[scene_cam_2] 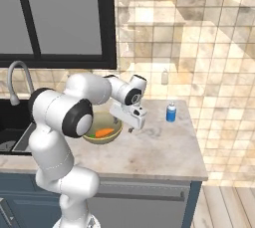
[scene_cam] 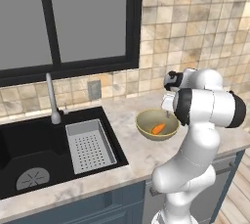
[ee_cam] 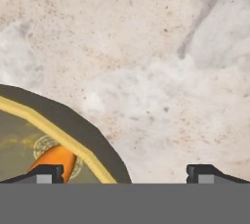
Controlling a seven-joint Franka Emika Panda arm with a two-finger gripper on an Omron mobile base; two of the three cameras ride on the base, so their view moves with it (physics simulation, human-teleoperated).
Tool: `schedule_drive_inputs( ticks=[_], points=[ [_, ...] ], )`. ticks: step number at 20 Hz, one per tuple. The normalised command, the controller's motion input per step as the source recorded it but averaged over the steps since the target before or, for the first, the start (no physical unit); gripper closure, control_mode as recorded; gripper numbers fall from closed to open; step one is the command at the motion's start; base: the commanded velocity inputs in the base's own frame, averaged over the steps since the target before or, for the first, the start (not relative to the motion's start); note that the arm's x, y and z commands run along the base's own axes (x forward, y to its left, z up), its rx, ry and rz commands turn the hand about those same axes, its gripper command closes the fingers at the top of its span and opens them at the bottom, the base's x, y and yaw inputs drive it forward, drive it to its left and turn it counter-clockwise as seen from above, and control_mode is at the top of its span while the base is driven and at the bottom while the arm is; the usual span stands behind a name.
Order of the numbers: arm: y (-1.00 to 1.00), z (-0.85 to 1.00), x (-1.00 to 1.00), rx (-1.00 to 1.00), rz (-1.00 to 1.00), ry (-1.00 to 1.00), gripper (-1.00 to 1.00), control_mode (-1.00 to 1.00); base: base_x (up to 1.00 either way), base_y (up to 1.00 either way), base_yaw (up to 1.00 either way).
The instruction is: Move the mug from next to the sink to the open cabinet. Then, move the bowl with the carrot to the fridge to clear the area for faucet cleaning.
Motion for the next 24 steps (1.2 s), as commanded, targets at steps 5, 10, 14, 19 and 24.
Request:
schedule_drive_inputs(
  ticks=[5,10,14,19,24],
  points=[
    [0.04,-0.12,0.00,0.00,0.00,0.00,-1.00,-1.00,0.00,0.00,0.00],
    [0.08,-0.02,0.00,0.00,0.00,0.00,-1.00,-1.00,0.00,0.00,0.00],
    [0.13,0.00,0.00,0.00,0.00,0.00,-1.00,-1.00,0.00,0.00,0.00],
    [0.08,0.00,0.00,0.00,0.00,-0.10,1.00,-1.00,0.00,0.00,0.00],
    [0.00,-0.01,0.00,0.00,0.00,-0.02,1.00,-1.00,0.00,0.00,0.00]
  ],
)
